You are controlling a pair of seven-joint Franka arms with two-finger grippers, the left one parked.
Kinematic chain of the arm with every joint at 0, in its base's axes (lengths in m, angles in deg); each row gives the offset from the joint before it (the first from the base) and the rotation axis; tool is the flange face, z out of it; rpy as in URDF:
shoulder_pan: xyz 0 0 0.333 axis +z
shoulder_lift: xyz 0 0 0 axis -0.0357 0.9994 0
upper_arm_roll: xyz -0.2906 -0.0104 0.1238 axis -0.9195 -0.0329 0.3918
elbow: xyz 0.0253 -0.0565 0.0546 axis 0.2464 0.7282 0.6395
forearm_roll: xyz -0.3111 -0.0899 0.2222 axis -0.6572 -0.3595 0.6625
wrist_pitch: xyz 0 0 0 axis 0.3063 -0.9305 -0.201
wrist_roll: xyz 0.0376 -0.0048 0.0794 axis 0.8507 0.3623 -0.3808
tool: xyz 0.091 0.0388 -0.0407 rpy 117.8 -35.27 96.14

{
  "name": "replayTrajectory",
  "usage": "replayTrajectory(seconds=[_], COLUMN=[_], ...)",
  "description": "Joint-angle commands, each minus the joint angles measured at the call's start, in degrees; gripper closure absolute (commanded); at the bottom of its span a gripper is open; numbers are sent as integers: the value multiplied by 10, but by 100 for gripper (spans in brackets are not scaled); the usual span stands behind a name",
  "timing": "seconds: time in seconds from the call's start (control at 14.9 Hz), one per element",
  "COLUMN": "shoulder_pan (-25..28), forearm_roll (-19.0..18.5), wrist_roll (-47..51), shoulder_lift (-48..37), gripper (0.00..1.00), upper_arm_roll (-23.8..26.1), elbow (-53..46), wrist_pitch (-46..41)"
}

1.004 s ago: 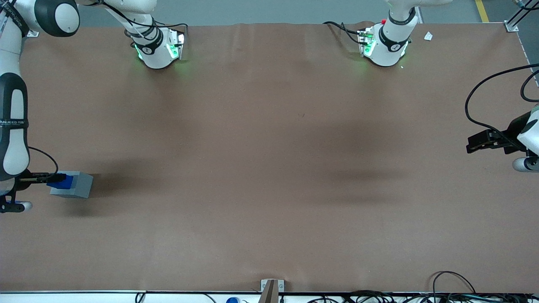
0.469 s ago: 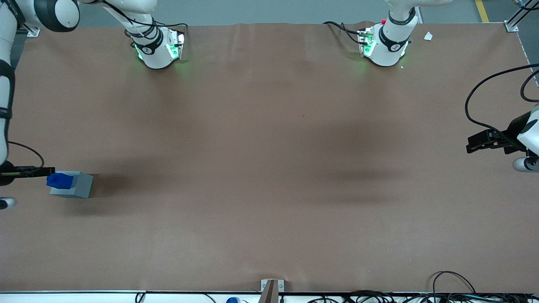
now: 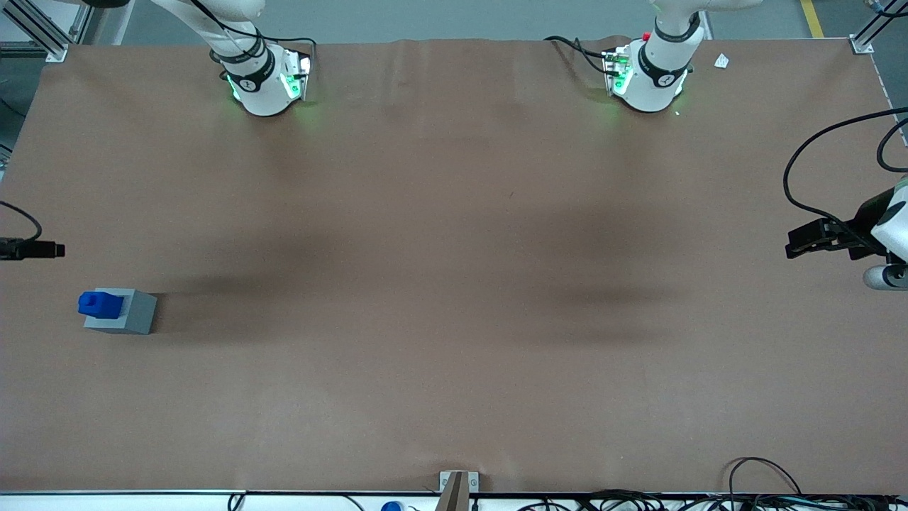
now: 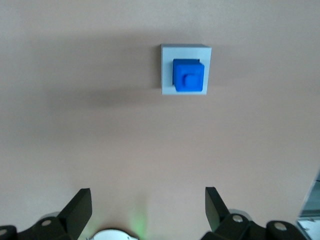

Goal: Insert blue part into gray base with right arm

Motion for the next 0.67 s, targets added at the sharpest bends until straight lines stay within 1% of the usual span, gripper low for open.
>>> replayTrajectory(seconds=[0.0,0.07,0.2,0.4,0.54,0.6], shoulder_pan=[31,31,31,31,42,52], forearm_roll=[-26,-18,23,55,64,64], wrist_roll=[13,15,15,15,16,16], shoulder_lift=[-56,-66,-96,-147,-187,-216], gripper=[0,0,0,0,0,0], upper_arm_roll=[3,4,2,3,4,3], elbow=[31,36,38,69,102,138], wrist_pitch=[-17,-28,-30,-24,-23,-17])
